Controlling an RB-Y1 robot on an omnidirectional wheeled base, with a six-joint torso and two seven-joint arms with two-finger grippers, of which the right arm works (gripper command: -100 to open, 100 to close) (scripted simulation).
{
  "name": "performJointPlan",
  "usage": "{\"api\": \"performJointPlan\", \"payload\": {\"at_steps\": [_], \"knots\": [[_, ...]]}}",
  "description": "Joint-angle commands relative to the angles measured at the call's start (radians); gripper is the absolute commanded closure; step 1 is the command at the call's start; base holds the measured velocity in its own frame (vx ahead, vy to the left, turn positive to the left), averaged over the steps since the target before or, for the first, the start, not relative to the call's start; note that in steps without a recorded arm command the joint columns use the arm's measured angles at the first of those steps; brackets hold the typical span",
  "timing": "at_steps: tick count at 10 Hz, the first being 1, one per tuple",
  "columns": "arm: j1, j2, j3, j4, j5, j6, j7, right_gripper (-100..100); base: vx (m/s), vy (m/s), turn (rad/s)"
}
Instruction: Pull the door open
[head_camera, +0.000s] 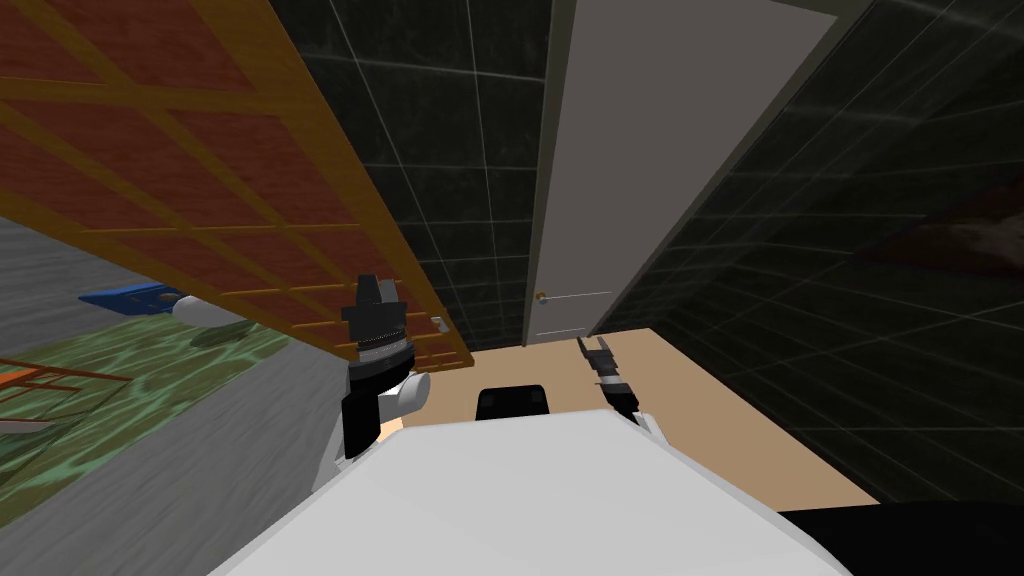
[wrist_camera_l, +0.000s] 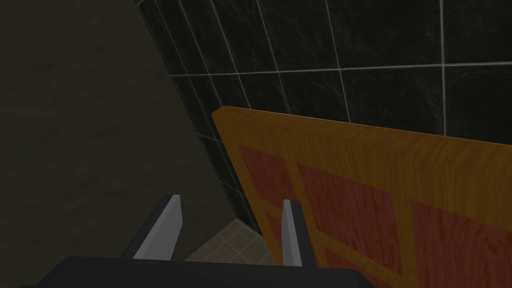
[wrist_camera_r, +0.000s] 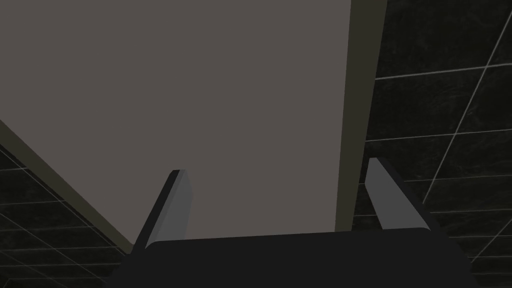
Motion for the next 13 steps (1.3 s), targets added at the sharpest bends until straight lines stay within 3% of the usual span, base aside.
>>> {"api": "performJointPlan", "payload": {"at_steps": [1,3,13], "knots": [[-0.007,0.010,-0.018,0.045,0.028,-0.018,0.033,-100,0.114,-0.020,0.105],[-0.013,0.023,-0.038,0.095,0.057,-0.037,0.068,-100,0.145,-0.017,0.099],[-0.032,0.075,-0.098,0.242,0.144,-0.096,0.171,-100,0.130,-0.004,0.054]]}}
